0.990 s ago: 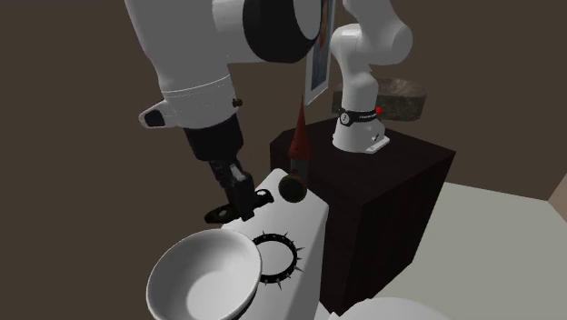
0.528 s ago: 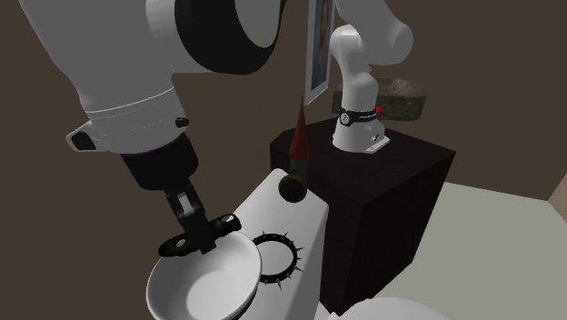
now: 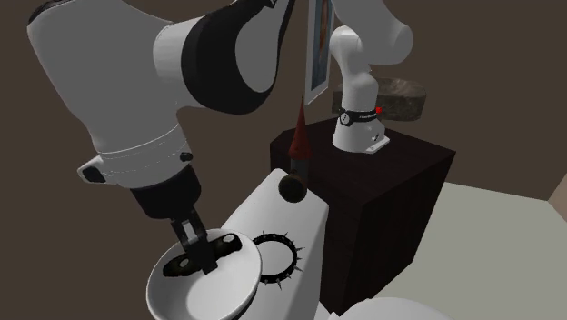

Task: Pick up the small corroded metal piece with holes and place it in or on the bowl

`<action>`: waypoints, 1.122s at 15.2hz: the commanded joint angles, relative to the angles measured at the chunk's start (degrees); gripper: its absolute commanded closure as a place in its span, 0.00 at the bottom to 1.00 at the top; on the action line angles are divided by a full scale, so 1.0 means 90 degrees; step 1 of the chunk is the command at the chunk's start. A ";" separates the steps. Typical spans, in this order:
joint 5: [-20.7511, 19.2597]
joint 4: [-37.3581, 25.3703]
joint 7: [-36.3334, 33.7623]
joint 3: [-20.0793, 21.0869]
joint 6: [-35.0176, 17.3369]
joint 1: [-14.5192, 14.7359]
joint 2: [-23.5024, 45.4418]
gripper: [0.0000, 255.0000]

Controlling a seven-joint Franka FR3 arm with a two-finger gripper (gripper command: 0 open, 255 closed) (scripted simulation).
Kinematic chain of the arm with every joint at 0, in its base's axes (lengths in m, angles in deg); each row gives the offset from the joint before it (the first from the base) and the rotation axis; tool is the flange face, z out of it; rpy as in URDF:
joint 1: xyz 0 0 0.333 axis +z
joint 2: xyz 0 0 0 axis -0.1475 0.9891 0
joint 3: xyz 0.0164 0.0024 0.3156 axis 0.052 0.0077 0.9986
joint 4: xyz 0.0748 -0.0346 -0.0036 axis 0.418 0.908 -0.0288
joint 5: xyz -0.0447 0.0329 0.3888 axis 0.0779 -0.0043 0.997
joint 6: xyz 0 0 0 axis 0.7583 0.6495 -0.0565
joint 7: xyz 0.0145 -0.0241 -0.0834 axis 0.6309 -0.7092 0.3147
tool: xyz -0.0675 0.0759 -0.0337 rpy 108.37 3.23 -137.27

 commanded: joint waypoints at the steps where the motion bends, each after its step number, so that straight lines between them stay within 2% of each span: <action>1: -0.0021 -0.0033 0.0005 -0.0019 -0.0097 0.0012 0.0128 1.00; 12: -0.0049 -0.0053 0.0006 -0.0045 -0.0253 0.0033 0.0306 1.00; 13: -0.0049 -0.0053 0.0006 -0.0045 -0.0253 0.0033 0.0306 0.00; 17: -0.0049 -0.0053 0.0006 -0.0045 -0.0253 0.0033 0.0306 0.00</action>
